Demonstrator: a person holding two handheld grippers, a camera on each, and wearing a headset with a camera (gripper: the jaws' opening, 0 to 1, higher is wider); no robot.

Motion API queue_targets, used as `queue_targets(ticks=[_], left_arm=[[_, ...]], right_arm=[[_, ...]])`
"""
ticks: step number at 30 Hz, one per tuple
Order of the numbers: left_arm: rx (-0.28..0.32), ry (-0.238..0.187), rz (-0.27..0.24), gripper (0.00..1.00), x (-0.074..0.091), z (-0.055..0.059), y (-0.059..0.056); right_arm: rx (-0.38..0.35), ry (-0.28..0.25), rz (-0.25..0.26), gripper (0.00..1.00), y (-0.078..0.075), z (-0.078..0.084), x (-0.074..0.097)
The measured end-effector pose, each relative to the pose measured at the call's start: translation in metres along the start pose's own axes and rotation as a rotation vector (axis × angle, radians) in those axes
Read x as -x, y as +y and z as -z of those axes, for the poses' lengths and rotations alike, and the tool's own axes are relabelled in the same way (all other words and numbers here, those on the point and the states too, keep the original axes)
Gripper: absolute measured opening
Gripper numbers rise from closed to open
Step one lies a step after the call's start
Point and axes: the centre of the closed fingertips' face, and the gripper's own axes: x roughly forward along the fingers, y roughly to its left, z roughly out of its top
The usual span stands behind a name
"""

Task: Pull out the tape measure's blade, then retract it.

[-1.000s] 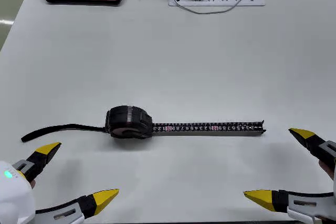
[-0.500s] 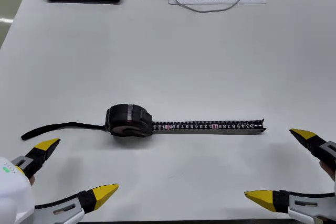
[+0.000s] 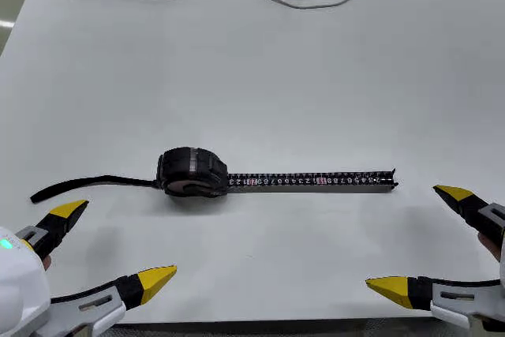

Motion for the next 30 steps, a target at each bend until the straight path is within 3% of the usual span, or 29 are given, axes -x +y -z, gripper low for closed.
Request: queue_targets(ticks=[30], left_arm=[[0.0, 0.001, -0.001, 0.86, 0.0, -0.0013, 0.0017]], right_arm=[[0.003, -0.003, 0.012, 0.99, -0.0048, -0.0034, 0.0026]])
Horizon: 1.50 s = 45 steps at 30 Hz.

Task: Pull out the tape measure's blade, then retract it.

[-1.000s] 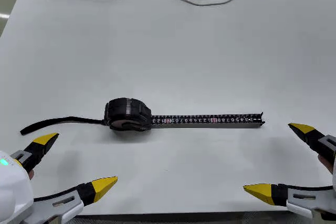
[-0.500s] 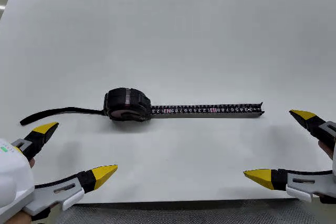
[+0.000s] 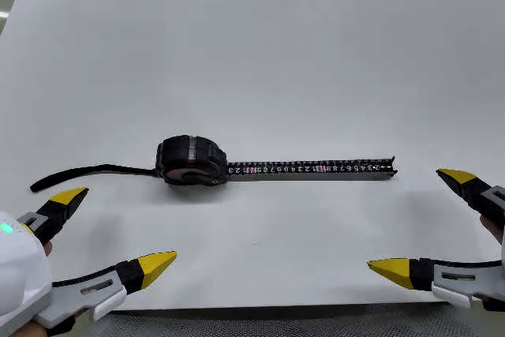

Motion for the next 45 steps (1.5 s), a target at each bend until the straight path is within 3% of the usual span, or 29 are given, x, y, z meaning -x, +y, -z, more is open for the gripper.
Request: queue_targets(ticks=[31, 45], left_arm=[[0.006, -0.02, 0.004, 0.86, -0.011, -0.014, -0.003], [0.018, -0.036, 0.022, 0.86, -0.028, -0.027, -0.012]], right_arm=[[-0.002, -0.011, -0.001, 0.99, -0.005, -0.002, -0.002], [0.006, -0.013, 0.0, 0.99, -0.012, -0.005, -0.005]])
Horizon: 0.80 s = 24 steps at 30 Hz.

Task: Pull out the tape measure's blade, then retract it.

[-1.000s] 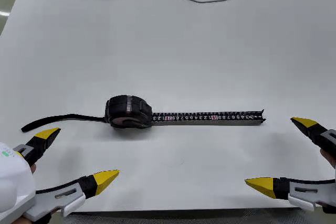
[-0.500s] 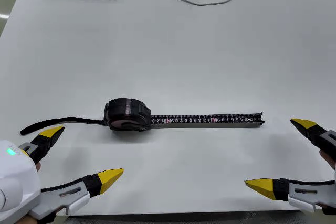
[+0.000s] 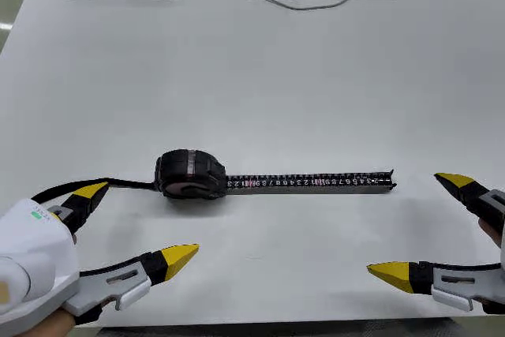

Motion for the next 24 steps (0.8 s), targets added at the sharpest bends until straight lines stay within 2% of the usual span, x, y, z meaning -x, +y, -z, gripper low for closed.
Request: queue_targets(ticks=[7, 18, 24], left_arm=[[0.015, -0.013, 0.0, 0.86, -0.008, -0.007, -0.003], [0.034, -0.013, 0.009, 0.85, -0.019, -0.011, -0.01], [0.053, -0.023, 0.016, 0.84, -0.026, -0.017, -0.014]], right_arm=[[0.003, 0.0, 0.001, 0.99, -0.002, -0.001, 0.0], [0.004, 0.0, 0.006, 0.99, -0.008, -0.001, -0.001], [0.004, 0.0, 0.006, 0.99, -0.01, -0.001, -0.001]])
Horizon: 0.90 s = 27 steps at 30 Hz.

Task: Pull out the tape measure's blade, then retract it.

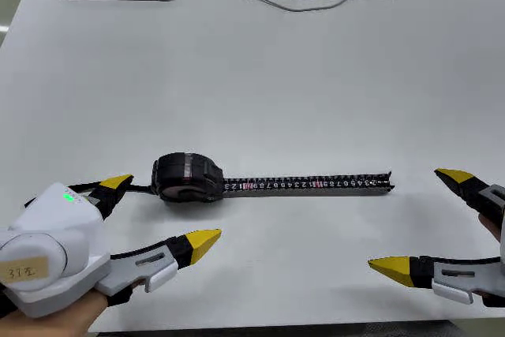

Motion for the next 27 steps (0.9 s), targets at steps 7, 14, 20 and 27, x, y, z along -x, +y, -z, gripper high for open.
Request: queue_targets(ticks=[7, 14, 20, 27], left_arm=[[0.018, 0.003, 0.008, 0.84, -0.007, 0.0, -0.005], [0.047, -0.001, 0.01, 0.84, -0.011, 0.0, -0.007], [0.057, -0.002, 0.012, 0.83, -0.014, 0.0, -0.01], [0.067, -0.002, -0.012, 0.82, -0.017, 0.001, -0.009]], right_arm=[[0.002, 0.0, -0.001, 0.98, -0.002, -0.001, -0.001], [0.003, 0.003, -0.004, 0.98, -0.003, 0.0, -0.002], [0.003, 0.008, -0.01, 0.97, -0.005, 0.004, -0.003], [0.005, 0.012, -0.024, 0.93, -0.005, 0.007, -0.006]])
